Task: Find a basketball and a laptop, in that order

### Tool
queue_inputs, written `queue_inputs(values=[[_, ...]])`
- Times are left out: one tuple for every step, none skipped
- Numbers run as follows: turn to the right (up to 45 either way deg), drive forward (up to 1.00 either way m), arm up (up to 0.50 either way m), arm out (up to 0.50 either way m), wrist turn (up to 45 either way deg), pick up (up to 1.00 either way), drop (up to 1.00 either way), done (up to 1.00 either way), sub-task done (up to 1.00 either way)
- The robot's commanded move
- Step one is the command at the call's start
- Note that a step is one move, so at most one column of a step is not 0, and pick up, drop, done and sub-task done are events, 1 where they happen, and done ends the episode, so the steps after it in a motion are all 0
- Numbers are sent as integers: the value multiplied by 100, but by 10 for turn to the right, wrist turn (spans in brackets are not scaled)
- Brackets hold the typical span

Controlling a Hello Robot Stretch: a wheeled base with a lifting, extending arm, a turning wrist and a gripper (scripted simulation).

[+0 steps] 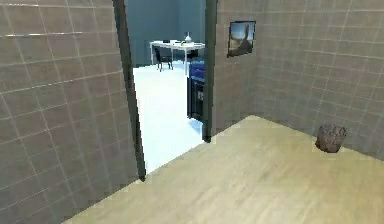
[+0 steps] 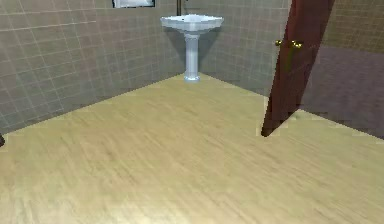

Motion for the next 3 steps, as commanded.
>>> queue_inputs(values=[[0, 100, 0, 0, 0, 0, 0, 0, 0], [-60, 0, 0, 0, 0, 0, 0, 0, 0], [0, 65, 0, 0, 0, 0, 0, 0, 0]])
